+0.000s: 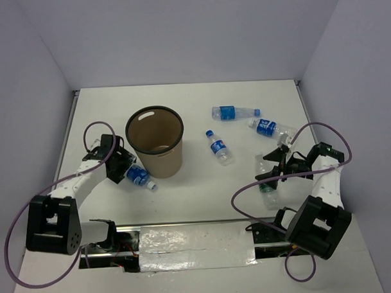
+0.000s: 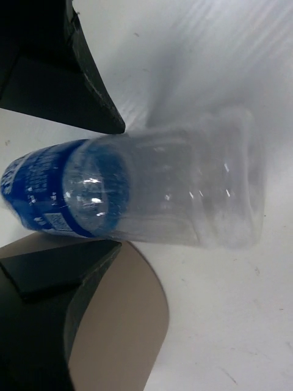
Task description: Put the plastic bottles in the bin
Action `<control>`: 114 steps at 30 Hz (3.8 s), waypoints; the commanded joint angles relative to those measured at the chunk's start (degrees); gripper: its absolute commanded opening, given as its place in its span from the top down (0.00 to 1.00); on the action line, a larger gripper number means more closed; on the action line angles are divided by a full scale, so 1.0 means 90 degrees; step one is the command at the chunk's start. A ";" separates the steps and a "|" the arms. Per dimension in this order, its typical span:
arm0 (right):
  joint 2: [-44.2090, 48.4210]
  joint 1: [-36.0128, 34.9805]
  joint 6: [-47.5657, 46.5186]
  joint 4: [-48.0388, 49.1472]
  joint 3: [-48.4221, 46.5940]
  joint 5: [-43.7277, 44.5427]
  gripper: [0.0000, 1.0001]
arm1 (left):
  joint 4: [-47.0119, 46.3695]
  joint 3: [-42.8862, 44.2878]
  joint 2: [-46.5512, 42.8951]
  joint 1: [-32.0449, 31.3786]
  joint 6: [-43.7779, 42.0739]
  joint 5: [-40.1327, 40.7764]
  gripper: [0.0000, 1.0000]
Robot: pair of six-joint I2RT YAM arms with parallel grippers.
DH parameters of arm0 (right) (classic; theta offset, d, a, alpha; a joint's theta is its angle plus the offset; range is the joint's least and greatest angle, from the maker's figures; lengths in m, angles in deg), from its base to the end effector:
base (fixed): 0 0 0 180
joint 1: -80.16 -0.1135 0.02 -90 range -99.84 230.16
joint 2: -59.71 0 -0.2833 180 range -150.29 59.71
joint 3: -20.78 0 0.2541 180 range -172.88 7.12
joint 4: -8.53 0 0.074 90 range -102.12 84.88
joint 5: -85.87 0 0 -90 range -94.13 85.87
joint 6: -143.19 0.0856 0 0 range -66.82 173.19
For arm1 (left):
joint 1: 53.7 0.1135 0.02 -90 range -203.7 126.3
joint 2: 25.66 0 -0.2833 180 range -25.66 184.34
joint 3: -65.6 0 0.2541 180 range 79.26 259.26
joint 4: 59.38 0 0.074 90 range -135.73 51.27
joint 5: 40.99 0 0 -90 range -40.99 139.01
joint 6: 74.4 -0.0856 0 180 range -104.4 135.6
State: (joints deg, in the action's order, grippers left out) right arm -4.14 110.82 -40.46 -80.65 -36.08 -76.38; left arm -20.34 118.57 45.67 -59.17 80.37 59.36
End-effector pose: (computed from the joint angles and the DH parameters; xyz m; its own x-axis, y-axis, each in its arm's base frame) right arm 0.1591 0.0005 0.2374 -0.1886 -0.2419 -0.9518 -0.8690 0.4926 0.0470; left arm 0.2560 -0.0091 0.1686 -0.3551 -0.8599 -0.3666 -0.7597 0.4940 -0.4229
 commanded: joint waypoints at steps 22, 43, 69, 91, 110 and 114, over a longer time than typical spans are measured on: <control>0.0806 0.0100 -0.0113 -0.0798 -0.0249 -0.0029 0.00 | 0.2569 0.2075 -0.3452 0.0081 -0.0837 0.2551 1.00; 0.1294 0.0100 0.0785 -0.0681 -0.0844 0.0039 0.00 | -0.3210 0.3044 -0.1794 -0.1929 -0.4002 0.0197 1.00; 0.1354 -0.2586 0.7114 0.4895 -0.0132 0.3572 0.00 | -0.2541 0.2077 -0.1978 -0.2624 -0.5303 -0.0173 0.01; -0.4369 -0.5984 0.9272 0.4525 -0.4027 0.6357 0.00 | -0.0478 0.0652 -0.5384 -0.2478 -0.5224 0.1574 0.00; -0.5737 -0.6189 0.9312 0.4115 -0.4702 0.7071 0.48 | -0.0174 0.0222 -0.6216 -0.2233 -0.5078 0.1331 0.00; -0.5133 -0.6199 0.9194 0.4085 -0.4478 0.6876 0.71 | -0.0184 0.0212 -0.6217 -0.2233 -0.5078 0.1301 0.01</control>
State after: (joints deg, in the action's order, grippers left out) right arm -54.80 55.39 43.40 -42.27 -77.47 -14.15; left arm -20.36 120.38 -9.79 -79.59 33.97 71.91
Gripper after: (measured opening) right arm 0.567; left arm 0.994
